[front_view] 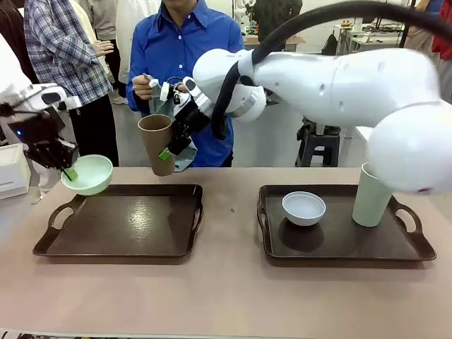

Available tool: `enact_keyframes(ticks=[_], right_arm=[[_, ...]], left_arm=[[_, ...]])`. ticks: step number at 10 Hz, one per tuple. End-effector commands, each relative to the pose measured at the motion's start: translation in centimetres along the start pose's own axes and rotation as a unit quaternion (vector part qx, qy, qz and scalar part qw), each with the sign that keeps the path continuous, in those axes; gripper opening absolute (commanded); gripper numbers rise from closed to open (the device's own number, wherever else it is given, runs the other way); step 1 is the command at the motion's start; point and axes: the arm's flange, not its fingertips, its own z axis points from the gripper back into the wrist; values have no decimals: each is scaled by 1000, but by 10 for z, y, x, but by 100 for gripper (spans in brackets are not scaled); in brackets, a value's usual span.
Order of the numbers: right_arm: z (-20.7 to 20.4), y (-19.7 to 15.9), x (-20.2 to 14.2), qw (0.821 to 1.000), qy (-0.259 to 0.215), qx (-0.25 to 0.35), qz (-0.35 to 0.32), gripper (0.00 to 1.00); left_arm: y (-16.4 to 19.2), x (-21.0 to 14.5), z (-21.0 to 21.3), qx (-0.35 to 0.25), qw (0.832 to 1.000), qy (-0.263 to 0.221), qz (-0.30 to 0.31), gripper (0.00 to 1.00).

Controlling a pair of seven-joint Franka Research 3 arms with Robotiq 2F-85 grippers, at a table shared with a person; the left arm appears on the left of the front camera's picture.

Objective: Set up a tray with a mat and arrange the tableware.
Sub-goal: Pick up the Picnic Bowl and Reusable plastic cup from the Handle tray in front of the human's position and hold them in the air.

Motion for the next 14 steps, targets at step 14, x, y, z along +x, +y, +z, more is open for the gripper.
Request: enact_keyframes(ticks=[14], right_arm=[[131, 186, 28, 996, -12, -85, -30, 81]], left_arm=[[-5, 2, 81, 33, 999, 33, 10, 0]])
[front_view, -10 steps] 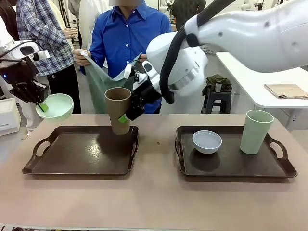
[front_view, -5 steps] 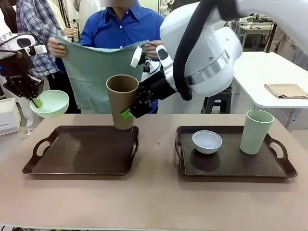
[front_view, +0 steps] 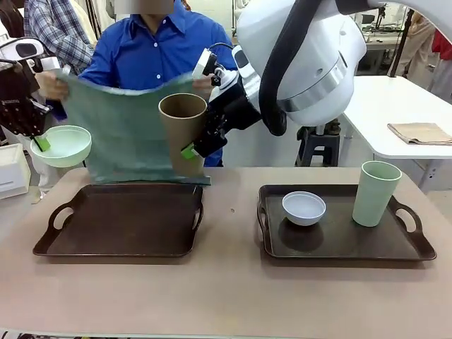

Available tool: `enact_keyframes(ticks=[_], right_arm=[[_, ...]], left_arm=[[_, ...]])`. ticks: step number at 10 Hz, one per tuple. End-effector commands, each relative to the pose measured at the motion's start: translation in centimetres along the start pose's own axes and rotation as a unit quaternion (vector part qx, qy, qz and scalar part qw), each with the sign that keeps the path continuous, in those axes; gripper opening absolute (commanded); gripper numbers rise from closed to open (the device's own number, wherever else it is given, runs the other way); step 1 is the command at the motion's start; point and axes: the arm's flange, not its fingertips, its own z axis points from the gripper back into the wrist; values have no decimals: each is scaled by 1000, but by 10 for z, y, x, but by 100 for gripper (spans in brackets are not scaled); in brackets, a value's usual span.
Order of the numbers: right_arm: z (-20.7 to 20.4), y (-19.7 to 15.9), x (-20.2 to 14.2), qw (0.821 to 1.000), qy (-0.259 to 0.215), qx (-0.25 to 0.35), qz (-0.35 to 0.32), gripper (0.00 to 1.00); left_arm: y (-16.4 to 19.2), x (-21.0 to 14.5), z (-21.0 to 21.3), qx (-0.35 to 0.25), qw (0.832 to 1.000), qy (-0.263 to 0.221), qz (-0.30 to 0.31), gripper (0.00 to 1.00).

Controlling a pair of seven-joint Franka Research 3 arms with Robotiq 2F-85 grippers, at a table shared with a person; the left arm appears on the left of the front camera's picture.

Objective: Set up a tray with a mat and arrange the tableware.
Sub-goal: Pick up the Picnic Bowl and Reusable plastic cup from the Handle tray in front of the human's position and hold them in the air, then place the Picnic Bowl and Reusable plastic cup back onto the Handle tray in front of the human's position.

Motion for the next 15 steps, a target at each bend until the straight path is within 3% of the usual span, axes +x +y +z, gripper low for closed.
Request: enact_keyframes(ticks=[1, 15], right_arm=[[1, 10, 1, 1000, -8, -4, -1, 81], [1, 10, 1, 1000, -8, -4, -1, 81]], left_arm=[[0, 1, -2, 0, 1000, -3, -3, 0], [0, 1, -2, 0, 1000, -3, -3, 0]])
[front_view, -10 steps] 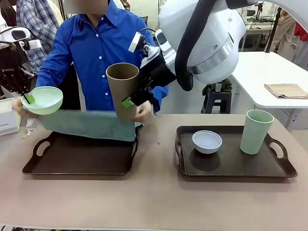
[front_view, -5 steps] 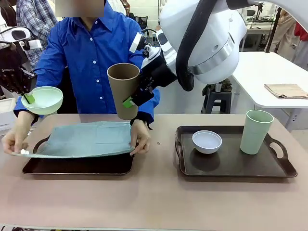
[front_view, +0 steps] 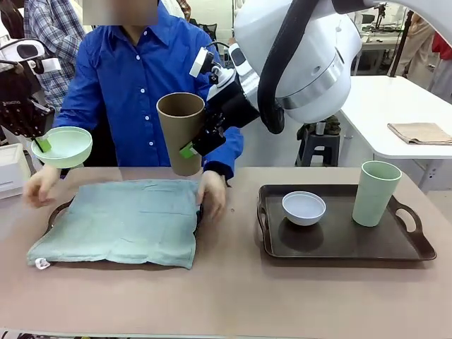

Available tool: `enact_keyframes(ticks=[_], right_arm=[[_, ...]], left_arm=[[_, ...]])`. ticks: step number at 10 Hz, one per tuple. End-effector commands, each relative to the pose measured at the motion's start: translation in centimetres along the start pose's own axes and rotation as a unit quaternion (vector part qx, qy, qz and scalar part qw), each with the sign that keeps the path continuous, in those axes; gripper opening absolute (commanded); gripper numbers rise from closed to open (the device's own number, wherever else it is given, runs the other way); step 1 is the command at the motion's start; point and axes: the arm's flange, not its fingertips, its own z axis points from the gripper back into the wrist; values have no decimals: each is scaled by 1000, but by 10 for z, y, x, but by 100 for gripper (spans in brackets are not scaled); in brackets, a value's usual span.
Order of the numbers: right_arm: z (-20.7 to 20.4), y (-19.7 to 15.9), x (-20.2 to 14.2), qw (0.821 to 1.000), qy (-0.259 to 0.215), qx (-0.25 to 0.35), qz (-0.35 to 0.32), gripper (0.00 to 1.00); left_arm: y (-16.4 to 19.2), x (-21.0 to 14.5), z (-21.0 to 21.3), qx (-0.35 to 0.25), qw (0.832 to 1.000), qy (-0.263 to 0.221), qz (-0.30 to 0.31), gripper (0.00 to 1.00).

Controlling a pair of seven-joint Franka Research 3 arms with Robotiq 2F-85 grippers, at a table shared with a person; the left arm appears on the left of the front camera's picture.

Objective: Set up a tray with a mat and arrange the tableware.
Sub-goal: Place the Picnic Bowl and Reusable plastic cup back onto the Handle tray in front of the human's position.

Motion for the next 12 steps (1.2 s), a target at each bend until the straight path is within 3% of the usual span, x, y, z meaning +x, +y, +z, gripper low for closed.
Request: enact_keyframes(ticks=[1, 12], right_arm=[[2, 6, -5, 1000, -6, -8, -7, 81], [2, 6, -5, 1000, -6, -8, -7, 81]], left_arm=[[0, 0, 0, 0, 1000, -5, -2, 0], [0, 0, 0, 0, 1000, -5, -2, 0]])
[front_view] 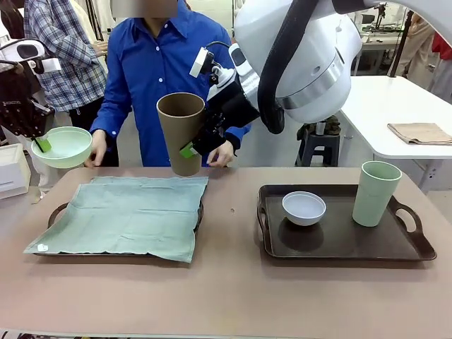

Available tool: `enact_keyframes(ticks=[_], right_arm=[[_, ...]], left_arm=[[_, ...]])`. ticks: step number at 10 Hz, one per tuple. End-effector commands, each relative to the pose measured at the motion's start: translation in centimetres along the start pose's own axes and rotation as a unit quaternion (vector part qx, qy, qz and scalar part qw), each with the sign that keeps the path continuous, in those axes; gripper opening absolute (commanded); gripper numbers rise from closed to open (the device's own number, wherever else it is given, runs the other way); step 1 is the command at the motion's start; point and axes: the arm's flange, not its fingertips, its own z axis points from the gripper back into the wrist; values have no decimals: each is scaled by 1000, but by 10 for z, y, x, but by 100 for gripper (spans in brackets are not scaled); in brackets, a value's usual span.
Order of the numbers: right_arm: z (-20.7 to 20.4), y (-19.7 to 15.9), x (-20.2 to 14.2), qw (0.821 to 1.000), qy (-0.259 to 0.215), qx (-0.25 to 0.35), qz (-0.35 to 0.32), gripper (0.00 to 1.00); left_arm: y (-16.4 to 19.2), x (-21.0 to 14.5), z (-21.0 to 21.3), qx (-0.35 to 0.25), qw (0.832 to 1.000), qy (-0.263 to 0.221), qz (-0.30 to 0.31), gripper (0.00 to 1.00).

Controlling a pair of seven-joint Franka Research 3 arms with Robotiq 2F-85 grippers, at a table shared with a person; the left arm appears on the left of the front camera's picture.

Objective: Set up a tray with a mat and arrange the tableware.
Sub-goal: Place the Picnic Bowl and Reusable plastic cup back onto the Handle tray in front of the human's position.

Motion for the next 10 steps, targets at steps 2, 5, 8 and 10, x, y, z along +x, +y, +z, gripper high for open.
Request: enact_keyframes(ticks=[2, 5, 8, 10], right_arm=[[2, 6, -4, 1000, -6, -8, -7, 81], [2, 6, -4, 1000, -6, -8, -7, 81], [2, 6, -4, 1000, -6, -8, -7, 81], [2, 6, -4, 1000, -6, -8, -7, 81]], left_arm=[[0, 0, 0, 0, 1000, -5, -2, 0], [0, 0, 0, 0, 1000, -5, -2, 0], [0, 0, 0, 0, 1000, -5, -2, 0], [0, 0, 0, 0, 1000, -5, -2, 0]])
